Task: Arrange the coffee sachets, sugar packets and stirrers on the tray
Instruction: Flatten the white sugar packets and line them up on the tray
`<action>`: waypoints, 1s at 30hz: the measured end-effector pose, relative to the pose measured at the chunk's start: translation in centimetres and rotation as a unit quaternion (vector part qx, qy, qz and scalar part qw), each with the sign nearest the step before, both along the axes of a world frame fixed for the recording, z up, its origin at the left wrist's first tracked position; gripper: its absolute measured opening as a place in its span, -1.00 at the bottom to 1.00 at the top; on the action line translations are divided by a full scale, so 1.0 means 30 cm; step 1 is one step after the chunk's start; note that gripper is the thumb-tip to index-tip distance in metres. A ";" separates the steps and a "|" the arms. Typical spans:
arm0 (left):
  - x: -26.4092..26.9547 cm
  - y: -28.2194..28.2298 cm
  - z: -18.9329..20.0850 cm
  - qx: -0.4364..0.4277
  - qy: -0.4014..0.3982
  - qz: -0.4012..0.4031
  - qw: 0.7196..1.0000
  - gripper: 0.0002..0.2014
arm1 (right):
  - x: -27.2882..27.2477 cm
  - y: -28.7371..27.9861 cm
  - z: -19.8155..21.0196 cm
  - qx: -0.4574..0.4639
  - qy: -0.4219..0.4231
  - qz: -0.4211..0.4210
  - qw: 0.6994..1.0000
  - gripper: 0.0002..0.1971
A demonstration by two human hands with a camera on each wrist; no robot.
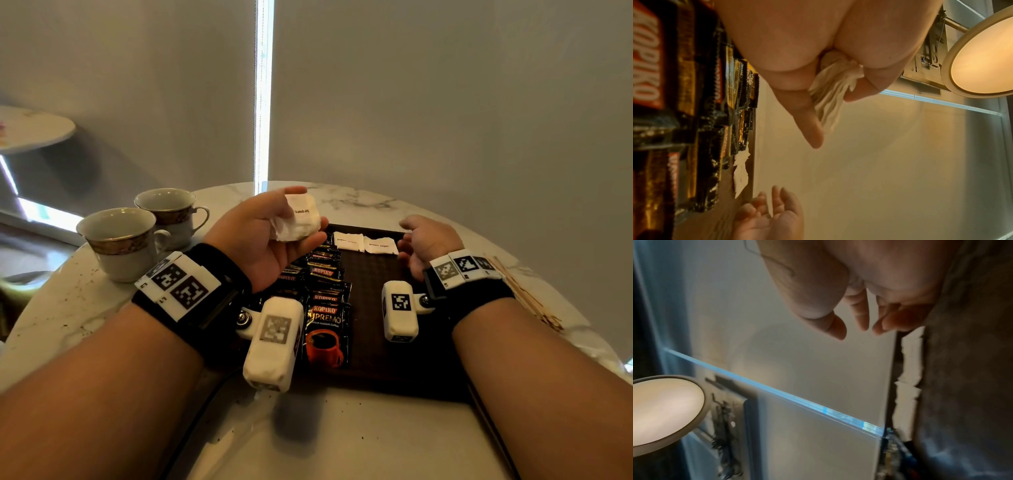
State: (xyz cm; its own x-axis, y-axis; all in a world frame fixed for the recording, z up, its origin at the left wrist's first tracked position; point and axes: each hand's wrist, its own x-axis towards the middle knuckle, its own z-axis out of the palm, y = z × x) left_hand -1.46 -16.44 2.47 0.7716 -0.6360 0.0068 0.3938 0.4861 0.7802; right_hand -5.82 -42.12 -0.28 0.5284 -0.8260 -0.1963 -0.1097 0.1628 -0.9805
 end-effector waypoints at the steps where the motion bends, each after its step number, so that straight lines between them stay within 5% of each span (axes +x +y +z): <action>1: 0.000 0.000 -0.001 0.002 -0.011 -0.005 1.000 -0.66 | -0.005 0.011 0.024 -0.014 -0.008 0.001 1.000 -0.85; 6: 0.005 0.003 0.000 0.001 -0.032 -0.012 0.999 -0.68 | -0.047 0.132 0.146 -0.046 -0.111 0.155 0.981 -0.79; 14: 0.008 0.000 0.002 0.011 -0.048 0.018 0.999 -0.64 | -0.102 0.313 0.205 -0.084 -0.125 0.363 0.920 -0.67; 21: -0.001 0.002 0.002 0.020 -0.059 0.003 0.998 -0.78 | -0.104 0.352 0.191 -0.126 -0.090 0.353 0.923 -0.96; 30: -0.007 0.005 0.005 -0.002 -0.061 -0.009 0.998 -0.68 | -0.101 0.357 0.193 -0.077 -0.108 0.340 0.931 -0.93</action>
